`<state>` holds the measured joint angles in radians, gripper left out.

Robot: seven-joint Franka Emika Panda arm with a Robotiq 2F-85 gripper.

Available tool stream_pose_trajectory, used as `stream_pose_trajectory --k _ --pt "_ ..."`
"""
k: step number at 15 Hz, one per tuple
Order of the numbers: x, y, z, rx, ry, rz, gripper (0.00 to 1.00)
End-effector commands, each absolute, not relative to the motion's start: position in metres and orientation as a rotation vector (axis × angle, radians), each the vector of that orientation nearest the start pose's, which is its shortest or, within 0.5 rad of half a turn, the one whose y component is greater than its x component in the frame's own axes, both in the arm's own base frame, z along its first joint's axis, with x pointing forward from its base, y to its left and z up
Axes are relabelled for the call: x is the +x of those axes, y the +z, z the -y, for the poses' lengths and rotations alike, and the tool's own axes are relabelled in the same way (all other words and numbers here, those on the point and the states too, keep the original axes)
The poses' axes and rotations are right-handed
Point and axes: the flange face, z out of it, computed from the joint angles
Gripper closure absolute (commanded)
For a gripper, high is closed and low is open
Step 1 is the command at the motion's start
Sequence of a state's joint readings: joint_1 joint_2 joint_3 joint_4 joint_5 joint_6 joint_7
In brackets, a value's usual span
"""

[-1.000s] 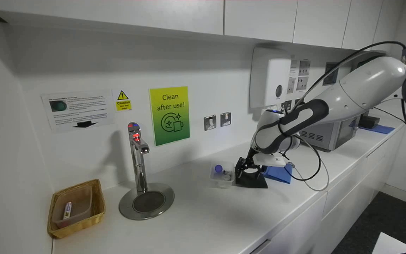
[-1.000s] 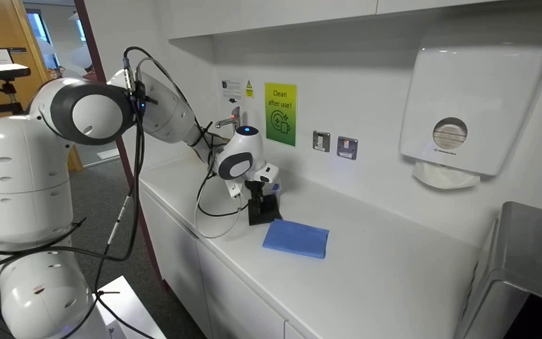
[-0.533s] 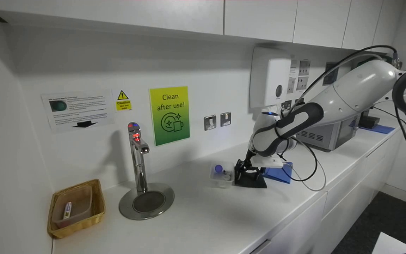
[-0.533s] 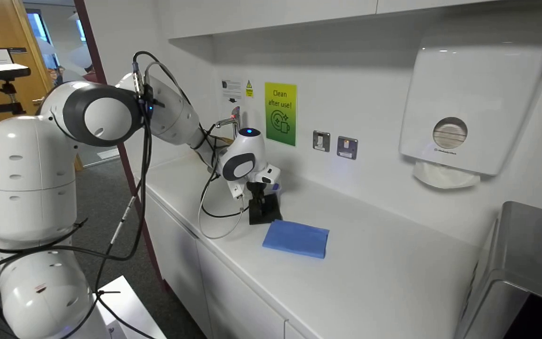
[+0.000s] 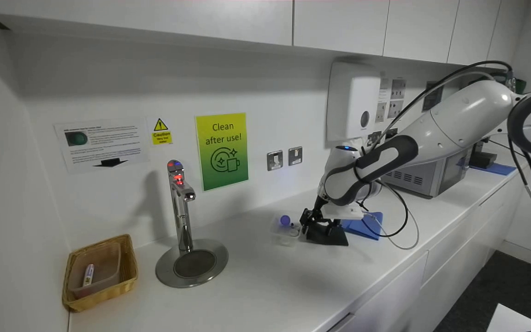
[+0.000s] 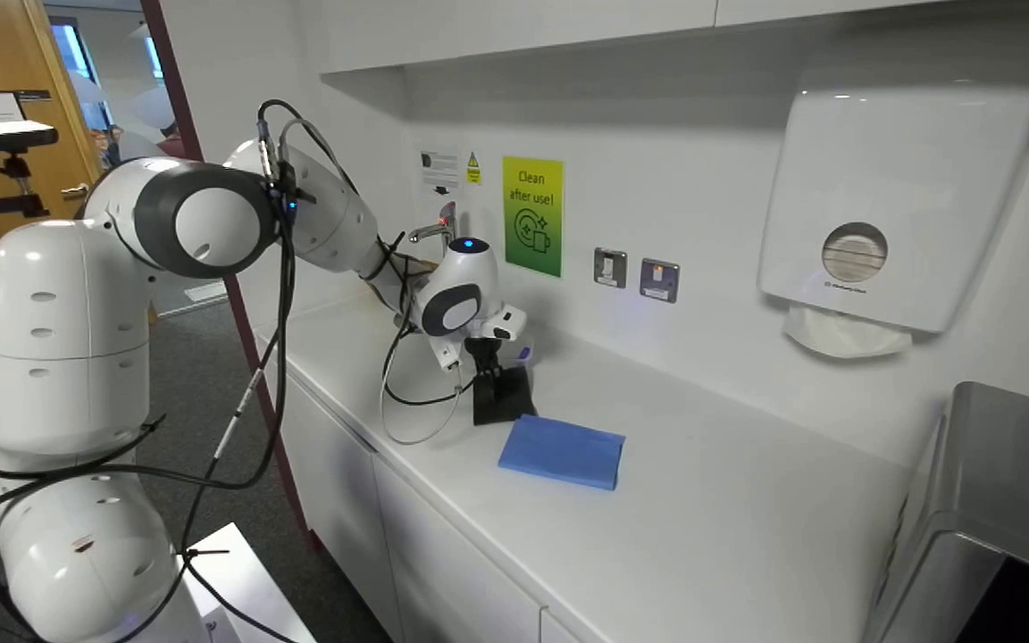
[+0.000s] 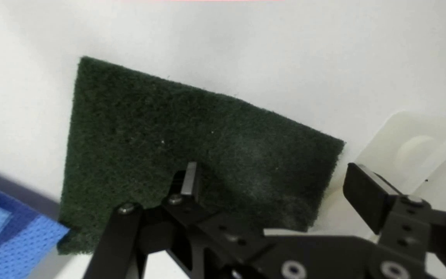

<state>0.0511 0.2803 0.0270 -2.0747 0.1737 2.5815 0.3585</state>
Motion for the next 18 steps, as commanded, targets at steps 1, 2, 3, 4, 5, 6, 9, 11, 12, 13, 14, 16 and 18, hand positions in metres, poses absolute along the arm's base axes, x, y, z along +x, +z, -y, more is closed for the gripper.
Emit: stream_pose_trajectory --k 1,2,3,4,5,6,9,11,12,13,14,16,18 --pt "0.613 0.323 -0.049 -2.921 -0.268 -0.614 0.00" --pt "0.614 0.322 -0.050 -2.922 -0.269 -0.613 0.00" --pt "0.615 0.322 -0.050 -2.922 -0.268 -0.611 0.00" --pt "0.615 0.321 -0.050 -2.923 -0.266 -0.612 0.00" --pt "0.615 0.320 -0.049 -2.924 -0.264 -0.614 0.00" --pt "0.616 0.319 -0.047 -2.923 -0.264 -0.617 0.00" --pt "0.616 0.320 -0.044 -2.922 -0.267 -0.623 0.00" --pt "0.616 0.320 -0.042 -2.922 -0.268 -0.627 0.00" --pt "0.616 0.320 -0.041 -2.923 -0.267 -0.629 0.25" --pt "0.616 0.321 -0.040 -2.923 -0.269 -0.627 0.26" --pt "0.616 0.321 -0.040 -2.922 -0.272 -0.627 0.32" --pt "0.617 0.324 -0.038 -2.921 -0.281 -0.631 0.49" --pt "0.618 0.325 -0.037 -2.919 -0.285 -0.634 0.65"
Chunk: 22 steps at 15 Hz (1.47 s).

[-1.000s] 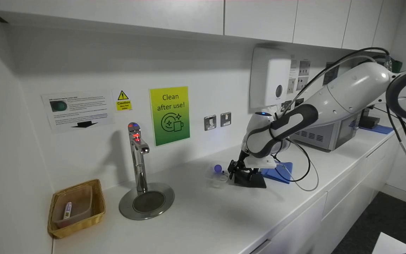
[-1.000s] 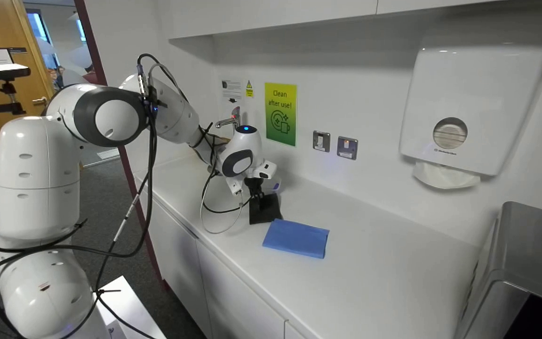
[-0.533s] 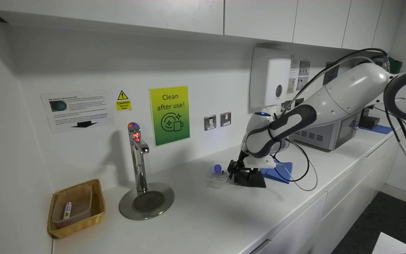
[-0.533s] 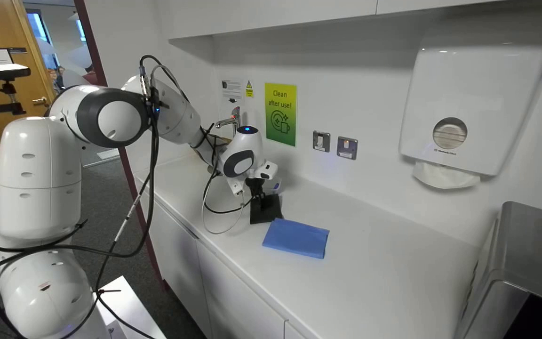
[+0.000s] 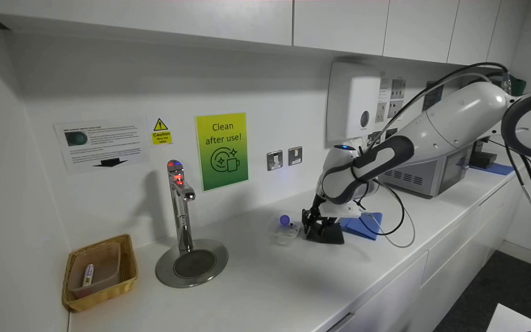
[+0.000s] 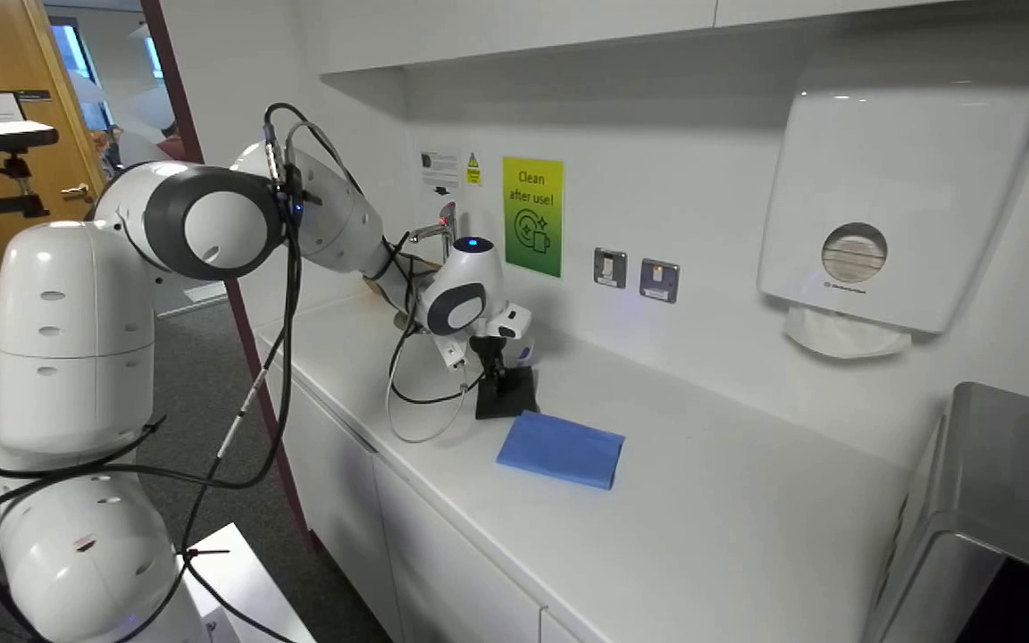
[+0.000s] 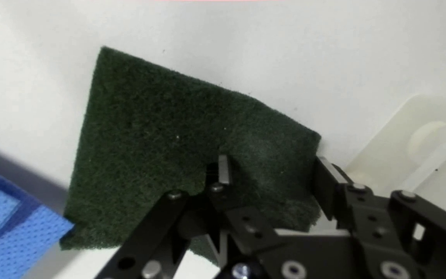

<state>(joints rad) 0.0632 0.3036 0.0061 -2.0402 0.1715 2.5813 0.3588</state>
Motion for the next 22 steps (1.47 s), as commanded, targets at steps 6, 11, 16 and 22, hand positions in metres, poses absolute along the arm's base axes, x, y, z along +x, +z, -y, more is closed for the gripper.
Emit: stream_pose_trajectory --k 6,11,16,22 --pt "0.617 0.329 -0.037 -2.918 -0.299 -0.637 1.00" --pt "0.606 0.347 -0.028 -3.009 -0.438 -0.703 0.98" --pt "0.598 0.388 -0.021 -3.062 -0.642 -0.817 0.98" --pt "0.598 0.439 -0.032 -2.999 -0.810 -0.919 0.98"
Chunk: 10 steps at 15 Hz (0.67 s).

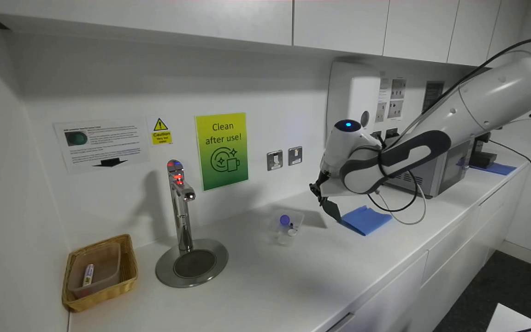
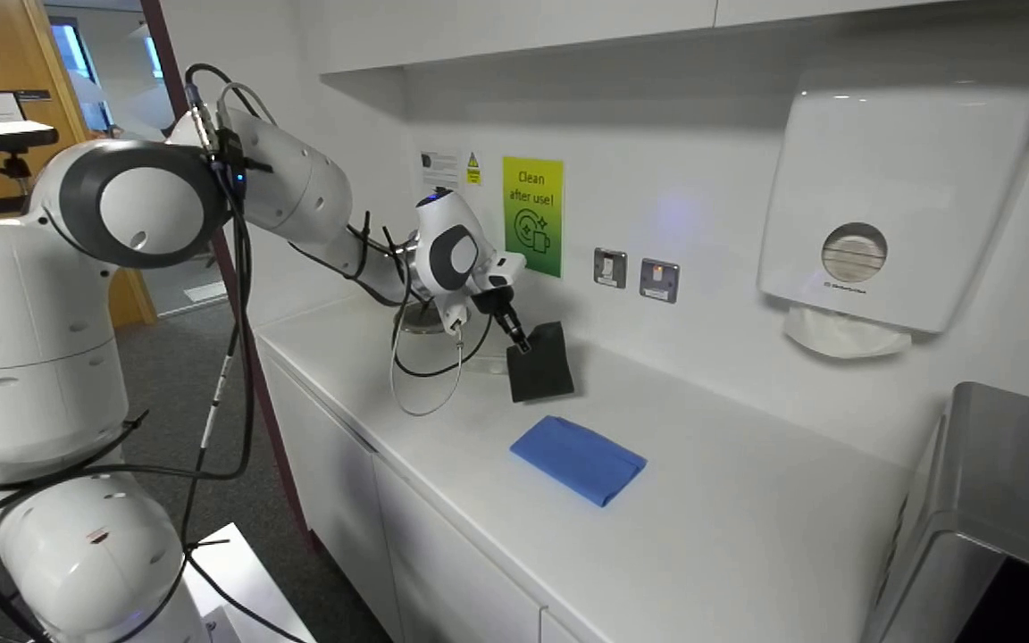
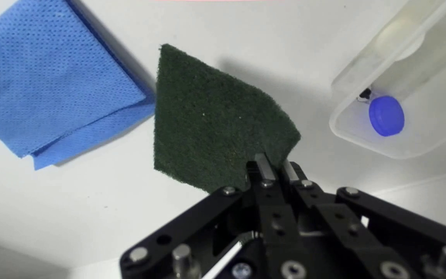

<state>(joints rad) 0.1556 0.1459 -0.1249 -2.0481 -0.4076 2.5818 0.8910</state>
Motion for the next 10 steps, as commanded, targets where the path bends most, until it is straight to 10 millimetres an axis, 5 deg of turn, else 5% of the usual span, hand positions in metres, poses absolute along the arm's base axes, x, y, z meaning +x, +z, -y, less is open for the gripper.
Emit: stream_pose_trajectory --k 1,10 --pt "0.599 0.446 -0.036 -2.976 -0.819 -0.938 0.98" --pt "0.613 0.491 -0.082 -2.695 -0.740 -0.963 0.98"
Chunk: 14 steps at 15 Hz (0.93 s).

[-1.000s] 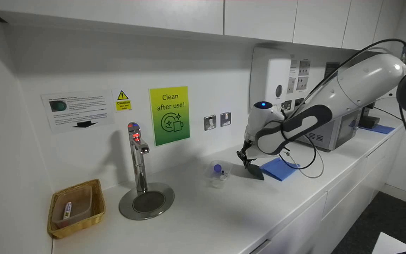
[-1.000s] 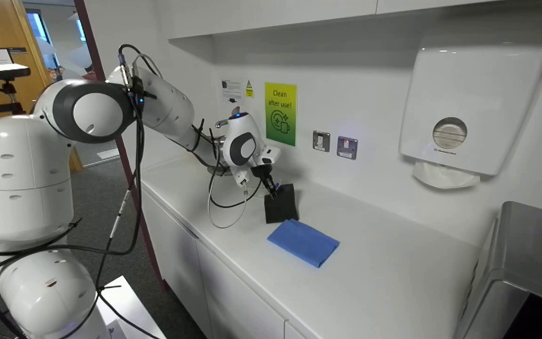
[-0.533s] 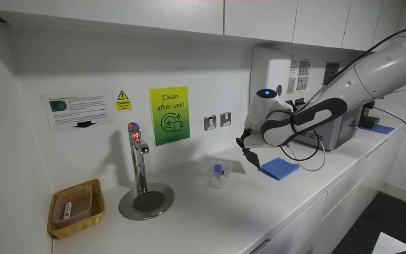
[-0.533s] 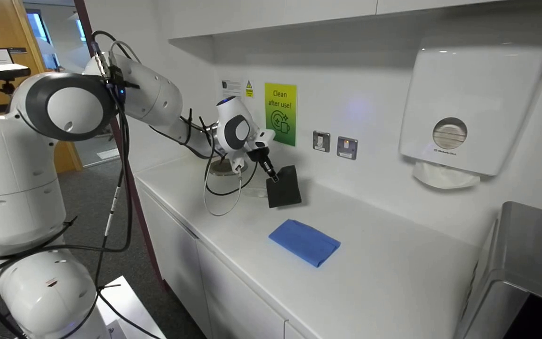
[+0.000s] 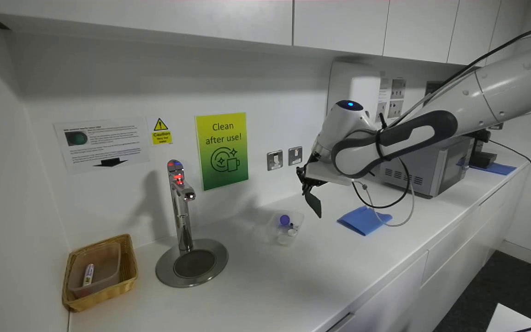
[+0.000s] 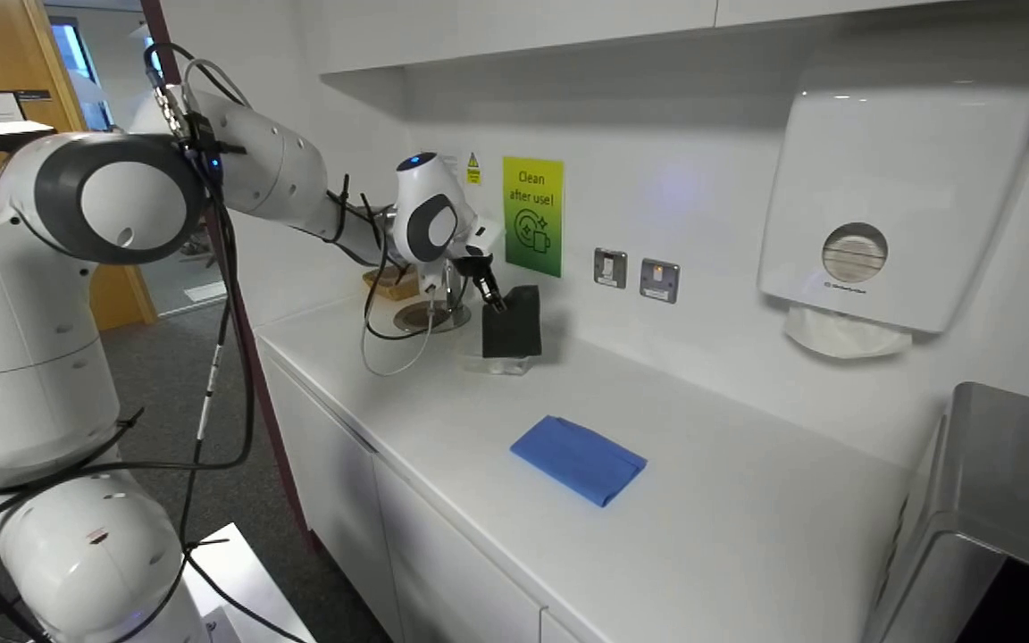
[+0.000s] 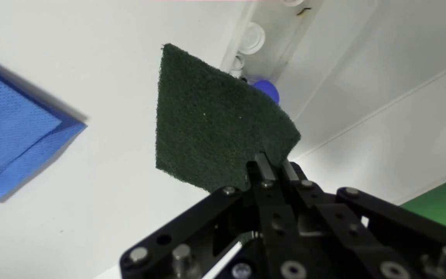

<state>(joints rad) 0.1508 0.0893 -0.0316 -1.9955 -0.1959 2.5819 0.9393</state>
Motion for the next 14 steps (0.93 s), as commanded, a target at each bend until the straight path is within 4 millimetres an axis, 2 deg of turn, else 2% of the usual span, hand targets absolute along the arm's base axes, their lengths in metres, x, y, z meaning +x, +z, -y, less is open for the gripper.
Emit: stream_pose_trajectory --k 1,7,14 --pt "0.614 0.493 -0.084 -2.680 -0.732 -0.962 0.98" --pt "0.624 0.495 -0.095 -2.619 -0.699 -0.955 0.98" --pt "0.648 0.464 -0.101 -2.635 -0.635 -0.921 0.98"
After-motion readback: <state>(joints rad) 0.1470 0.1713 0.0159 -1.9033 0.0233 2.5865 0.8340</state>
